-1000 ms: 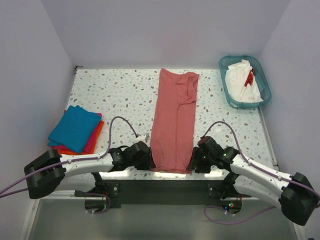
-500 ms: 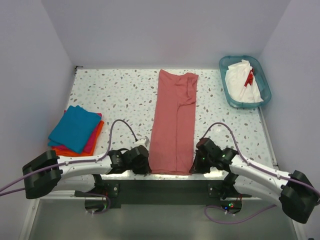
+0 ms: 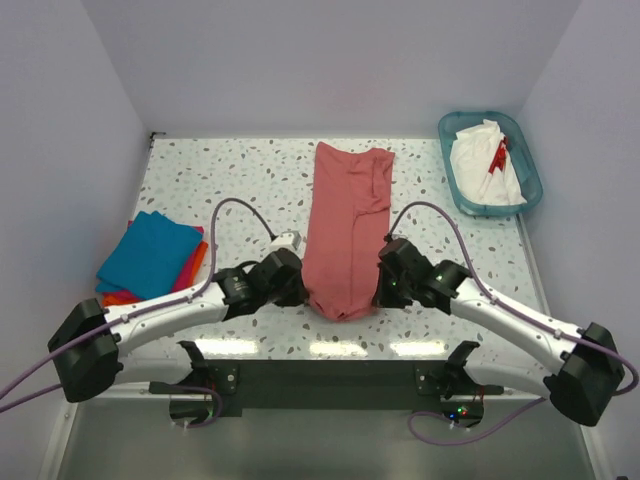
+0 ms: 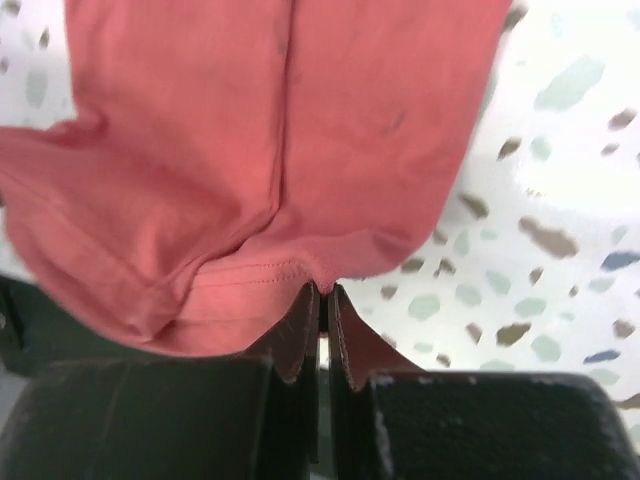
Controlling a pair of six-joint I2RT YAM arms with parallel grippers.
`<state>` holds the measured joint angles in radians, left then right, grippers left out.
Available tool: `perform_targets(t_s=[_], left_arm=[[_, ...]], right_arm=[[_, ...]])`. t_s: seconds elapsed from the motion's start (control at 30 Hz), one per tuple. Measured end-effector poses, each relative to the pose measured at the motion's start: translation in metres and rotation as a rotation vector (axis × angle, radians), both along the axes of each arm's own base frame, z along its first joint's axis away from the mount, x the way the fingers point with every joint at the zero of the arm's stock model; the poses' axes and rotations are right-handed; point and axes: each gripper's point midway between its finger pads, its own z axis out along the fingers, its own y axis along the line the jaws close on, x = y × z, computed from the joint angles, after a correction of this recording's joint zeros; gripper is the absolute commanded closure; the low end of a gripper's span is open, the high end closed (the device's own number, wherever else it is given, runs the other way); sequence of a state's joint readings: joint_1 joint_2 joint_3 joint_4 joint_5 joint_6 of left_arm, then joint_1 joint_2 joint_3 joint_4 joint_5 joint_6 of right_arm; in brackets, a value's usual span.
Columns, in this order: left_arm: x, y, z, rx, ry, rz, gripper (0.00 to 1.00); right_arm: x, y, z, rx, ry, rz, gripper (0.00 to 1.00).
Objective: Fold and stack the t-shirts
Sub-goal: Fold the tshirt
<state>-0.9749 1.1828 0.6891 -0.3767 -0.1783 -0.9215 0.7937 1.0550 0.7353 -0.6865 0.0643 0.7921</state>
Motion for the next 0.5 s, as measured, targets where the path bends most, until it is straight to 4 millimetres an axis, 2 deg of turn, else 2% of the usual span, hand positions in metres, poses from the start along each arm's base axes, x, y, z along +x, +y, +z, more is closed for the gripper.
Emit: perform_targets(t_s=[0.13, 0.33, 0.5], left_arm=[[0.045, -0.005, 0.001, 0.032, -0.044, 0.067, 1.00], [0.090, -0.011, -0.017, 0.058, -0.052, 0.130, 1.00], [0.132, -0.009, -0.023, 0.052, -0.062, 0.202, 1.00]], right_arm=[[0.037, 0.000, -0.008, -0.048, -0.040, -0.052, 1.00], [0.092, -0.024, -0.014, -0.066, -0.089, -0.191, 1.00], [0.138, -0.030, -0.011, -0.058, -0.134, -0.252, 1.00]])
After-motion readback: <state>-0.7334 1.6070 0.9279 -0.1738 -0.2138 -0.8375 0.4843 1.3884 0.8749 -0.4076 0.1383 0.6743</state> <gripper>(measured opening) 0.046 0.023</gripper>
